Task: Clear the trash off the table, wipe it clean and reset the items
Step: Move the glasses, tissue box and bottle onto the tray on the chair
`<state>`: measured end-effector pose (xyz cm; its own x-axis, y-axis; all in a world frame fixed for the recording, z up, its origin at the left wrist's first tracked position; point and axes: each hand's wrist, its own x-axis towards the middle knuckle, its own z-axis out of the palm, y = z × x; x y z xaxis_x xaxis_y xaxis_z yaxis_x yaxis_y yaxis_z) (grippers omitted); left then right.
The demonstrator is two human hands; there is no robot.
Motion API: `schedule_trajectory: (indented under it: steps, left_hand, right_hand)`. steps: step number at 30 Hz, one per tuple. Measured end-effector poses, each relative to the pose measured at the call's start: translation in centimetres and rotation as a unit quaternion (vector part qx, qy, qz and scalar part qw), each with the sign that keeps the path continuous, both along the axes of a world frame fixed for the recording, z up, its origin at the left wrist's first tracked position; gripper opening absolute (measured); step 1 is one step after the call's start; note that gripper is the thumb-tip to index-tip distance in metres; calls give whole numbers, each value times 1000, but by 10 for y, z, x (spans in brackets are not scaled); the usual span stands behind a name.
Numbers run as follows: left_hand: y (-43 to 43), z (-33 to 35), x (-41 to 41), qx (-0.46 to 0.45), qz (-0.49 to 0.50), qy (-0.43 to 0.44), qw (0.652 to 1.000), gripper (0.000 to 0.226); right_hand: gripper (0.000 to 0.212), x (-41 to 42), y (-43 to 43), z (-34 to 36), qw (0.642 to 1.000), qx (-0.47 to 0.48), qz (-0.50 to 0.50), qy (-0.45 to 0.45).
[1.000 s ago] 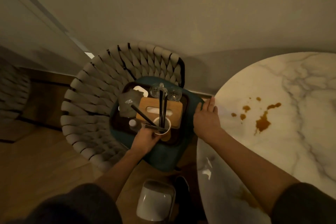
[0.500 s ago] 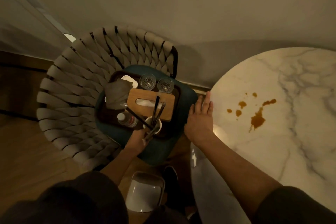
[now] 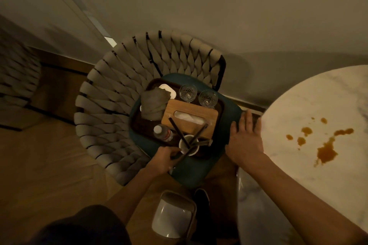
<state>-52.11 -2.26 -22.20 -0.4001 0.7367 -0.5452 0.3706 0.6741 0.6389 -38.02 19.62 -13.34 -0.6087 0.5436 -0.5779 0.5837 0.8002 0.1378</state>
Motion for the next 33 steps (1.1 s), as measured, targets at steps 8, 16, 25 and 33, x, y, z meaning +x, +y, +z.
schedule_trajectory:
  steps: [8,16,25,33]
  left_hand:
    - [-12,29,-62,70,216,40,973,17]
    - [-5,-82,-187,-14,524,-117,843,28]
    - [9,-147,-199,-70,534,-83,839,40]
    - [5,-116,-206,94,562,5,822,12]
  right_hand:
    - [50,-79,7,-3,973,-138,0,186]
    - [12,-196,21,-51,906,-303,-79,284]
    - [12,-209,24,-87,897,-369,-84,229]
    - [8,-201,34,-70,876,-387,-121,260]
